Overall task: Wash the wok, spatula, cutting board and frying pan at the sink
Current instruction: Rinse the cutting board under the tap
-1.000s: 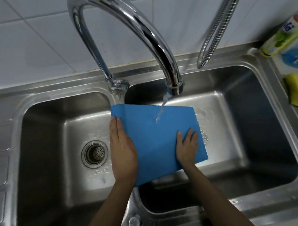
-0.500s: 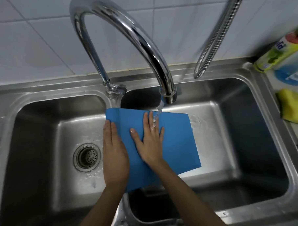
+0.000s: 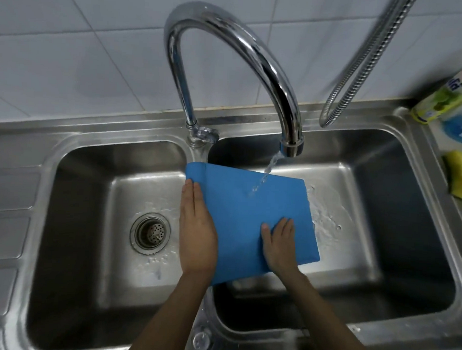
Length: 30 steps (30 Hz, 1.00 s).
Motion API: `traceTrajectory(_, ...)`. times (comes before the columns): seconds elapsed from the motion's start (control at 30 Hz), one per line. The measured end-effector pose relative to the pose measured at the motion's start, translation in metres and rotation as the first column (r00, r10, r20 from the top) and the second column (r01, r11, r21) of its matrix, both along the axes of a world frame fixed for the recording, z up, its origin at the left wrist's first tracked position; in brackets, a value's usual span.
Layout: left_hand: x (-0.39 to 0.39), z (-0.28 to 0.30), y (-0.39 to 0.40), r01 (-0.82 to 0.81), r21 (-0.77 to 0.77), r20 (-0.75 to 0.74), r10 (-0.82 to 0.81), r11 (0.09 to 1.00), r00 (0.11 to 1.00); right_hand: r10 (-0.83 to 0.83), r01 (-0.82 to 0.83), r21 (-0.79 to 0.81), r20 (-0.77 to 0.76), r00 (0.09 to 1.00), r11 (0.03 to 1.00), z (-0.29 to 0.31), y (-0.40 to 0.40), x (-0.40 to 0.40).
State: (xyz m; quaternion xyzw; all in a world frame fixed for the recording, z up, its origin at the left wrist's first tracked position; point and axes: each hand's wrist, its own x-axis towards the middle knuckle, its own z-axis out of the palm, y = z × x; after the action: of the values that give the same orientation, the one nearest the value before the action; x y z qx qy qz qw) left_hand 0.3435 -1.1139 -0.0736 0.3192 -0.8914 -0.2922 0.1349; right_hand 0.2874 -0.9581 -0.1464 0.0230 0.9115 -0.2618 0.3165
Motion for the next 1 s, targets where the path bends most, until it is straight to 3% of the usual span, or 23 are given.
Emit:
traceTrajectory(0.07,0.0,0.001,0.0,0.01,-0.024,0.003,-0.009,1.0,1.0,0.184,-0.2,-0.11,-0.134,0.974,0.974,0.029,-0.013,0.036)
traceTrajectory(0.13,0.001,0.001,0.0,0.022,-0.018,-0.001,-0.022,1.0,1.0,0.431,-0.492,-0.204,-0.28,0.858,0.846,0.057,-0.022,0.069)
traceTrajectory(0.2,0.001,0.002,0.0,0.024,0.027,-0.014,-0.024,0.999,1.0,0.596,-0.674,-0.181,-0.346,0.725,0.716,0.07,-0.014,0.089)
traceTrajectory(0.23,0.001,0.003,0.0,0.026,0.046,-0.021,-0.025,0.999,0.999,0.633,-0.706,-0.11,-0.364,0.684,0.699,0.07,-0.006,0.094)
traceTrajectory(0.3,0.003,0.006,-0.001,0.026,0.072,-0.042,-0.023,0.997,0.999,0.597,-0.622,0.041,-0.337,0.728,0.782,0.061,0.018,0.096)
traceTrajectory(0.37,0.005,0.008,-0.001,0.037,0.109,-0.049,-0.032,0.993,0.998,0.489,-0.464,0.172,-0.143,0.861,0.869,0.056,0.036,0.087)
traceTrajectory(0.4,0.006,0.009,-0.001,0.047,0.129,-0.053,-0.04,0.991,0.998,0.461,-0.435,0.219,-0.083,0.883,0.873,0.055,0.04,0.083)
traceTrajectory(0.57,0.014,0.018,-0.014,0.191,0.225,-0.011,-0.193,0.955,0.981,0.577,-0.496,0.334,-0.214,0.788,0.802,0.061,0.02,0.07)
traceTrajectory(0.63,0.024,0.017,-0.033,0.323,0.145,0.09,-0.338,0.935,0.937,0.608,-0.527,0.335,-0.214,0.764,0.781,0.071,0.005,0.07)
traceTrajectory(0.7,0.037,0.017,-0.056,0.497,-0.017,0.163,-0.488,0.867,0.857,0.611,-0.529,0.345,-0.198,0.766,0.775,0.073,0.0,0.071)
traceTrajectory(0.8,0.051,0.021,-0.084,0.758,-0.224,0.267,-0.709,0.613,0.653,0.605,-0.525,0.356,-0.165,0.779,0.773,0.071,0.001,0.075)
traceTrajectory(0.87,0.057,0.029,-0.089,0.836,-0.306,0.366,-0.755,0.455,0.544,0.6,-0.519,0.36,-0.163,0.783,0.775,0.068,0.001,0.077)
traceTrajectory(0.93,0.061,0.034,-0.086,0.859,-0.374,0.413,-0.767,0.348,0.491,0.588,-0.507,0.364,-0.158,0.793,0.781,0.063,0.0,0.079)
traceTrajectory(1.0,0.06,0.032,-0.08,0.857,-0.404,0.43,-0.76,0.32,0.487,0.588,-0.501,0.373,-0.168,0.791,0.781,0.058,-0.001,0.079)
